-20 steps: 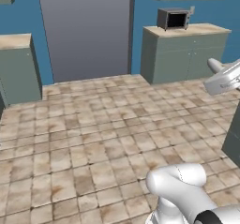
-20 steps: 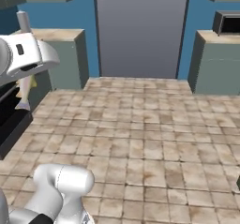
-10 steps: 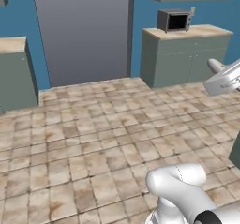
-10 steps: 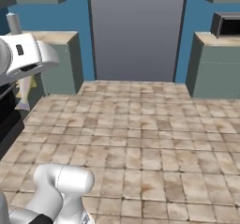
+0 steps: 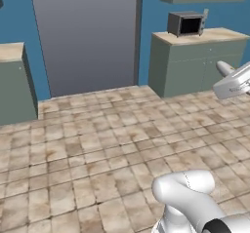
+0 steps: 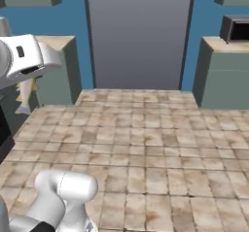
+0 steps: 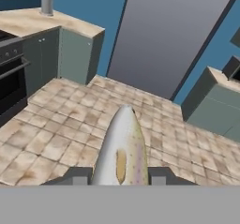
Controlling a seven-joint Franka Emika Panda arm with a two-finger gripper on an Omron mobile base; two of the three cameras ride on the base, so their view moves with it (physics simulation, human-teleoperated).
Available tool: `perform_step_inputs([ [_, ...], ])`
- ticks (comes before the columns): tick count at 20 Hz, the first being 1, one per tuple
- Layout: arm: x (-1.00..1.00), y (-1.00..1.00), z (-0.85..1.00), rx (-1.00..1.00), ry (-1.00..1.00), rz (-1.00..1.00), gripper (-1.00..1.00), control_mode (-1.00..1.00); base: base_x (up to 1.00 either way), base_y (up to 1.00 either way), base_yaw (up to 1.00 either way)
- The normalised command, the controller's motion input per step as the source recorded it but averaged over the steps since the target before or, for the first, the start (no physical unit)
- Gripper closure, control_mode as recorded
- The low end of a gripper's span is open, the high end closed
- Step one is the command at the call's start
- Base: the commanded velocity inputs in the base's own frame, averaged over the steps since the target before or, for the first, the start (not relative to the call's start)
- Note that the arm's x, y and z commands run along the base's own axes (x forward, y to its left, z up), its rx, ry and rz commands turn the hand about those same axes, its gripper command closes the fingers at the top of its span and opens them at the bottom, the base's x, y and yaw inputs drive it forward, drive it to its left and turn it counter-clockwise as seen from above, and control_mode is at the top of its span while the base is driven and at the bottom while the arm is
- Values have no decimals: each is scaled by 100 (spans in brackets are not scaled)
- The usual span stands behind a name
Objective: Transport the fish from the fridge to the microwave and turn on the microwave.
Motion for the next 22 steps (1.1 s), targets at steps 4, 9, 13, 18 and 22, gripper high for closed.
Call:
perform_step_inputs([
  [4, 0, 0, 0, 0, 0, 0, 100, 100, 76, 0, -1],
  [9, 0, 0, 0, 0, 0, 0, 100, 100, 85, 0, 1],
  [13, 0, 0, 0, 0, 0, 0, 100, 100, 91, 0, 17],
  [18, 0, 0, 0, 0, 0, 0, 100, 100, 89, -1, 26],
  [22, 0, 0, 0, 0, 0, 0, 100, 100, 83, 0, 37],
])
